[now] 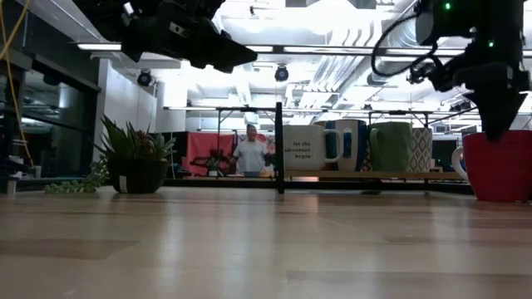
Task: Place coffee mugs
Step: Put the red mug on the shelf
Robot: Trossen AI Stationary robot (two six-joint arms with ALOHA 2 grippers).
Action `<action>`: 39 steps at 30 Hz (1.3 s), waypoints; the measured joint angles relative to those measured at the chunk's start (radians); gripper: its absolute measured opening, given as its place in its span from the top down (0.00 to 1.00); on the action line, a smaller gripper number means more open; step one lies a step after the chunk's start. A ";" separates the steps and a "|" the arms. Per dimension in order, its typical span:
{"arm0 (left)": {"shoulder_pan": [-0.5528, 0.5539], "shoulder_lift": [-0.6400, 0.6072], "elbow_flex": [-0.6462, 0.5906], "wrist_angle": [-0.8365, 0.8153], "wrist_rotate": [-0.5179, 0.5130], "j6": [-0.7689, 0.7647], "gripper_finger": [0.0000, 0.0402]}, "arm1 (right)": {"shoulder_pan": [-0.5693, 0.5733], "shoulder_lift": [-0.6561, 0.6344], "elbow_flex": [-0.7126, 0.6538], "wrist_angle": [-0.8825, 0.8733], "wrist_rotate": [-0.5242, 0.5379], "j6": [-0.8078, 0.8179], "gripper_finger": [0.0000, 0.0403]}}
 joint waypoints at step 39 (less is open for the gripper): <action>0.000 0.000 0.000 0.006 0.000 0.000 0.87 | 0.000 0.000 -0.111 0.233 -0.034 -0.087 0.98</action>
